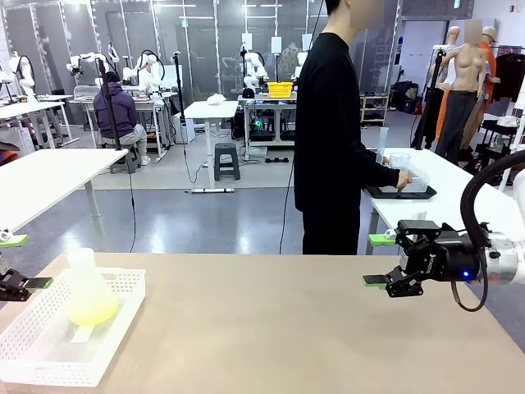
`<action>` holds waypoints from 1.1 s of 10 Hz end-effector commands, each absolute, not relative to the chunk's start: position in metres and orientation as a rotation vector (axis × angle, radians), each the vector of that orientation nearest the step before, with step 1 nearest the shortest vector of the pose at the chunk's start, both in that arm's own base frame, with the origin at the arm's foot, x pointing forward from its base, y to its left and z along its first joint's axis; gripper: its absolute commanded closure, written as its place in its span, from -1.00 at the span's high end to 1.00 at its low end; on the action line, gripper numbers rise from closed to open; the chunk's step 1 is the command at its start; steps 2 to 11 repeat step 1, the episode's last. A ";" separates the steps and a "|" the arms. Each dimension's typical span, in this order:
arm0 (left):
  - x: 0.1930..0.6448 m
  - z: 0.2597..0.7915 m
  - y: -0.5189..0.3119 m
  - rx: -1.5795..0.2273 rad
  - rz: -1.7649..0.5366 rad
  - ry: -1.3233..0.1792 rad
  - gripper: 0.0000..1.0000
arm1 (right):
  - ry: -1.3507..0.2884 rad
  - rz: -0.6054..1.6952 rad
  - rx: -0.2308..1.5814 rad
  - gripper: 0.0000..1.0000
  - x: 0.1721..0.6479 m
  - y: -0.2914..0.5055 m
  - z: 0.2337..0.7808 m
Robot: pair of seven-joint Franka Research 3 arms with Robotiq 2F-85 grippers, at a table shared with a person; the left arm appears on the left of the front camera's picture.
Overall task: Prepare the solutions needed for the experiment.
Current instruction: When the human places the Big flask in the center of the table, pick up the Big flask and place it in the left Organizing basket.
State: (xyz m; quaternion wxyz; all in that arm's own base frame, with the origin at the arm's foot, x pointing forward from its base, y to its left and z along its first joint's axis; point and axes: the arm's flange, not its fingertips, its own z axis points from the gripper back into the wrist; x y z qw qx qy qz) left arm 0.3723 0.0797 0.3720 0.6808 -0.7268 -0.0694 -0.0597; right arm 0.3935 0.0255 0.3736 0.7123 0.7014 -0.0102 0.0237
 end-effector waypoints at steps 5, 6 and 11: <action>0.372 0.373 0.081 -1.631 -0.138 -0.166 1.00 | -0.034 0.062 1.563 0.89 0.393 0.026 0.374; 0.372 0.373 0.081 -1.631 -0.138 -0.166 1.00 | -0.034 0.062 1.563 0.89 0.393 0.026 0.374; 0.372 0.373 0.081 -1.631 -0.138 -0.166 1.00 | -0.034 0.062 1.563 0.89 0.393 0.026 0.374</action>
